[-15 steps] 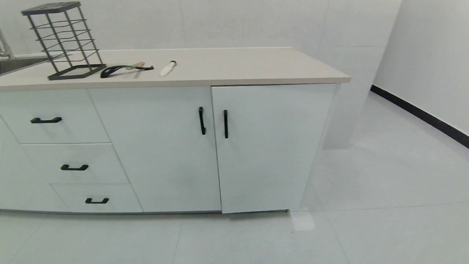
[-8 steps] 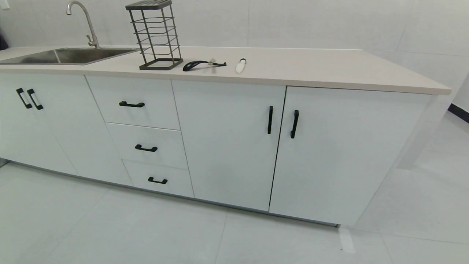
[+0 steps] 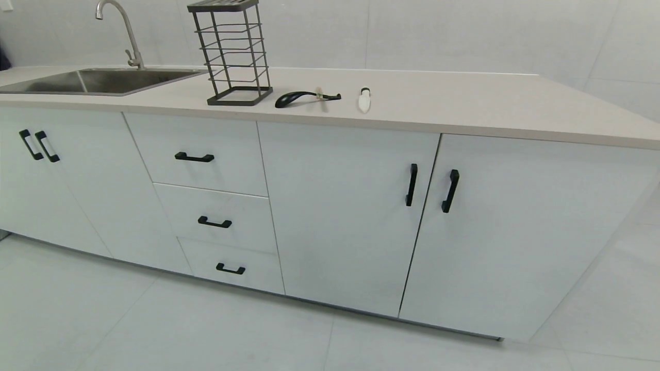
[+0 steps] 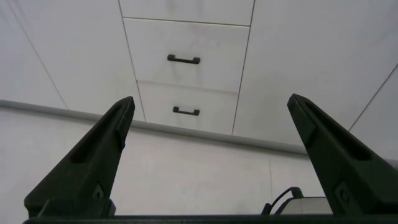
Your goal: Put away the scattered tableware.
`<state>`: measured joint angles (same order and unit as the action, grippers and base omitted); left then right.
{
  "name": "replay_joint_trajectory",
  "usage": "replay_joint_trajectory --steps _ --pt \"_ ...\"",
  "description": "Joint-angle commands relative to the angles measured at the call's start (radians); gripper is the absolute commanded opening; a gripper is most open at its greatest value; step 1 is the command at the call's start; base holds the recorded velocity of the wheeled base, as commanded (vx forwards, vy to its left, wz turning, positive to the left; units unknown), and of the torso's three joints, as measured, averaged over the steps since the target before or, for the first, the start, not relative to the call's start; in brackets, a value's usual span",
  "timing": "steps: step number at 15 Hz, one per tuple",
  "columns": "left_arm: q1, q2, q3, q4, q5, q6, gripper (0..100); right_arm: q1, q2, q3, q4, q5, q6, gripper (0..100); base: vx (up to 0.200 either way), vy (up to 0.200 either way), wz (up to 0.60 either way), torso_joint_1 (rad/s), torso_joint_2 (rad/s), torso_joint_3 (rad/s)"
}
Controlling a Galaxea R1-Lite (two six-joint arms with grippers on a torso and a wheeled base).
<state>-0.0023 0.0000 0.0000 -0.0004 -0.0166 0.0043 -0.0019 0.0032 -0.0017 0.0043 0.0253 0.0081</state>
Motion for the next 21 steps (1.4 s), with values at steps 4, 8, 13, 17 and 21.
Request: replay_joint_trajectory --steps 4,8,13,17,21 --pt "0.001 0.000 0.000 -0.001 0.000 0.000 100 0.000 0.001 0.000 0.000 0.001 0.001 0 0.000 0.200 0.00 0.006 0.00 -0.001" --pt "0.001 0.000 0.000 0.000 -0.002 0.002 100 0.000 0.001 0.000 0.000 0.001 0.001 0 0.000 0.200 0.00 0.001 0.00 0.005" --pt "0.001 0.000 0.000 0.000 -0.002 0.000 100 0.000 0.003 0.000 0.000 -0.002 0.001 0 0.200 0.200 0.00 0.000 0.00 0.004" --pt "0.001 0.000 0.000 -0.001 0.000 0.000 100 0.000 0.001 0.000 0.000 -0.002 0.000 0 0.200 0.200 0.00 0.006 0.00 0.001" --pt "0.001 0.000 0.000 -0.001 -0.005 -0.003 100 0.000 0.001 0.000 0.000 -0.002 0.000 0 0.050 0.000 0.00 0.002 0.00 -0.001"
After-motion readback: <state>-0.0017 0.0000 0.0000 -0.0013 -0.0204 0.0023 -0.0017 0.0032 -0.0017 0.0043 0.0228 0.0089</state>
